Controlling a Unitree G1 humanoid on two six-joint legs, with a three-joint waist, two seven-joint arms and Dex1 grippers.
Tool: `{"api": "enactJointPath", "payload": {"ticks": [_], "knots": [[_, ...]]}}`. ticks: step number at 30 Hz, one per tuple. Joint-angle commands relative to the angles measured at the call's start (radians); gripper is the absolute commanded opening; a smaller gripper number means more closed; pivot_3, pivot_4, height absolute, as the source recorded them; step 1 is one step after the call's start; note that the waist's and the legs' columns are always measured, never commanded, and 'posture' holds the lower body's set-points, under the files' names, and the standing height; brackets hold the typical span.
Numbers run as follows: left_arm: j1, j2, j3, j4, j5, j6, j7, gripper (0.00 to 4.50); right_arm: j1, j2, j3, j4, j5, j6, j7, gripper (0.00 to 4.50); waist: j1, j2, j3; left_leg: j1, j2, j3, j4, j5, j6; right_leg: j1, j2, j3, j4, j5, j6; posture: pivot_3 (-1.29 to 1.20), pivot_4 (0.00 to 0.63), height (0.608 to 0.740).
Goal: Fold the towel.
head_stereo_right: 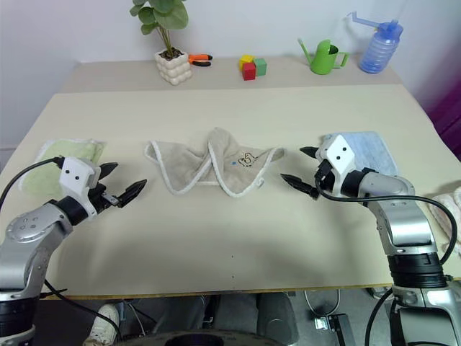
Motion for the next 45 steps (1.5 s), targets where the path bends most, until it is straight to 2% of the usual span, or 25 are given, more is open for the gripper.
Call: {"api": "enactJointPath", "payload": {"ticks": [1,7,15,21,27,35,39,42,45], "knots": [[-0.002,0.008,0.032,-0.035,-0.008,-0.001,0.009,4.49,-0.013,-0.014,-0.010,-0.035,-0.002,-0.007,0.000,4.50,0.001,0.000,0.000,0.000,0.000,0.000,0.000,0.000,0.000,0.000,0.000,0.000,0.000,0.000,0.000,0.00,0.150,0.732],[-0.019,-0.002,0.009,-0.044,-0.007,-0.005,0.021,4.49,-0.043,-0.002,-0.001,-0.025,-0.008,-0.013,-0.012,4.50,0.001,0.000,0.000,0.000,0.000,0.000,0.000,0.000,0.000,0.000,0.000,0.000,0.000,0.000,0.000,0.00,0.150,0.732],[-0.054,0.019,-0.070,-0.058,0.008,-0.013,-0.029,4.49,-0.008,0.012,0.030,-0.073,-0.015,0.010,-0.025,4.50,0.001,0.000,0.000,0.000,0.000,0.000,0.000,0.000,0.000,0.000,0.000,0.000,0.000,0.000,0.000,0.00,0.150,0.732],[-0.056,0.096,-0.218,-0.101,0.020,-0.021,-0.184,4.49,0.026,0.018,0.025,-0.133,0.030,0.065,-0.025,4.50,0.001,0.000,0.000,0.000,0.000,0.000,0.000,0.000,0.000,0.000,0.000,0.000,0.000,0.000,0.000,0.00,0.150,0.732],[-0.119,0.130,-0.398,-0.032,0.219,-0.108,-0.189,4.49,0.062,0.046,0.028,-0.142,-0.015,0.011,-0.084,4.50,0.002,0.000,0.000,0.000,0.000,0.000,0.000,0.000,0.000,0.000,0.000,0.000,0.000,0.000,0.000,0.00,0.150,0.732],[-0.178,0.028,-0.428,0.118,0.279,-0.103,-0.113,4.49,0.139,0.048,0.003,-0.189,-0.014,-0.004,-0.115,4.50,0.002,0.001,0.000,0.000,-0.001,0.000,0.000,0.000,0.000,0.001,0.000,0.000,0.000,0.000,0.000,0.00,0.150,0.732],[-0.221,-0.037,-0.412,0.190,0.289,-0.117,-0.056,4.49,0.139,0.057,0.019,-0.196,-0.017,-0.011,-0.120,4.50,0.003,0.002,-0.001,0.001,0.000,0.000,0.001,0.000,0.000,0.001,0.000,0.000,0.000,0.000,0.000,0.00,0.150,0.732],[-0.223,-0.048,-0.421,0.209,0.297,-0.135,-0.059,4.49,0.123,0.061,0.027,-0.196,-0.016,-0.015,-0.120,4.50,0.002,0.002,-0.001,0.001,0.000,0.000,0.001,0.000,0.000,0.002,0.000,0.000,0.001,0.000,0.000,0.00,0.150,0.732],[-0.209,-0.043,-0.417,0.206,0.298,-0.152,-0.060,3.19,0.118,0.064,0.034,-0.207,-0.017,-0.011,-0.124,4.50,0.000,0.002,-0.001,0.001,0.000,0.000,0.001,0.000,0.000,0.001,0.000,0.000,0.001,0.000,0.000,0.00,0.150,0.732]]}}
